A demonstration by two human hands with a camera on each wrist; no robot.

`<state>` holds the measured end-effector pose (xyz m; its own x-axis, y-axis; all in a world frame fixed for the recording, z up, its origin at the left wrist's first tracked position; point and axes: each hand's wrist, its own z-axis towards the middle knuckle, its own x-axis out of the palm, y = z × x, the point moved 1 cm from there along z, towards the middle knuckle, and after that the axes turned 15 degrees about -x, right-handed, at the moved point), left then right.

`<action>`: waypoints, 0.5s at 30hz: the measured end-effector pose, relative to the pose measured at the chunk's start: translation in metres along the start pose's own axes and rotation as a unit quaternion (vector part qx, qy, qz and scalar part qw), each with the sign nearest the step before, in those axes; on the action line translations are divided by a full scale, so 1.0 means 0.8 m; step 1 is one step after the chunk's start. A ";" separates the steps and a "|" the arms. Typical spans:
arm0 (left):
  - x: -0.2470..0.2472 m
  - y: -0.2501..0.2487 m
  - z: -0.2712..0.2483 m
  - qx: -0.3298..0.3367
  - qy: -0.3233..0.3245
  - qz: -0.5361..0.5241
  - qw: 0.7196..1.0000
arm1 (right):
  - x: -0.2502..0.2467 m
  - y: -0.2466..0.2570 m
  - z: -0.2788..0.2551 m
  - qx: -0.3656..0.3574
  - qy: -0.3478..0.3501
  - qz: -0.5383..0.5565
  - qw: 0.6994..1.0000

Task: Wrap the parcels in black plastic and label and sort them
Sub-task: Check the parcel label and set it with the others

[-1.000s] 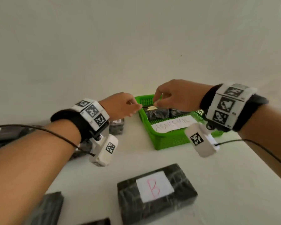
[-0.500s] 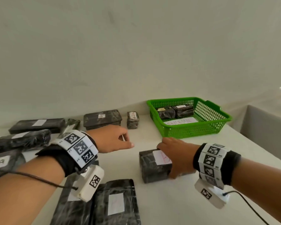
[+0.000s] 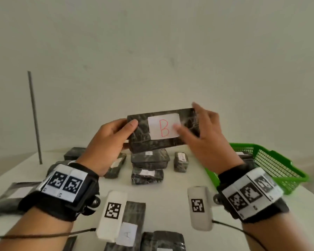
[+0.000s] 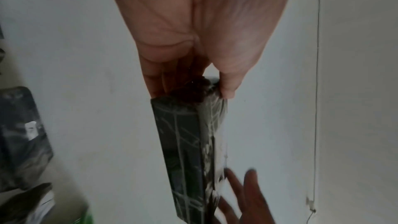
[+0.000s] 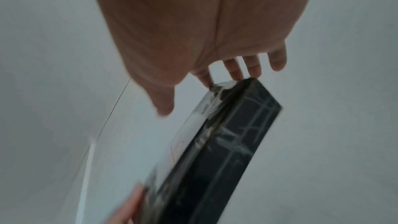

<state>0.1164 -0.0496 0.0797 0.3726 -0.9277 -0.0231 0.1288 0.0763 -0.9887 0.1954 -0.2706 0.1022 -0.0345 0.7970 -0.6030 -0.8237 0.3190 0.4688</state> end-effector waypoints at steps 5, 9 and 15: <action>-0.011 0.008 -0.004 0.009 -0.031 -0.063 0.998 | 0.049 0.000 -0.002 0.034 -0.174 0.256 0.950; 0.007 0.030 0.002 -0.004 -0.065 -0.040 0.997 | 0.072 -0.004 -0.004 0.026 -0.192 0.230 0.954; 0.014 0.052 0.014 0.005 -0.126 -0.011 0.992 | 0.082 -0.012 -0.015 0.072 -0.172 0.236 0.954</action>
<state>0.1361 -0.0525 0.0399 0.5869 -0.8088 0.0372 0.1483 0.0622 -0.9870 0.1944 -0.2276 0.0504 -0.1753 0.9822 -0.0670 -0.6751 -0.0704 0.7343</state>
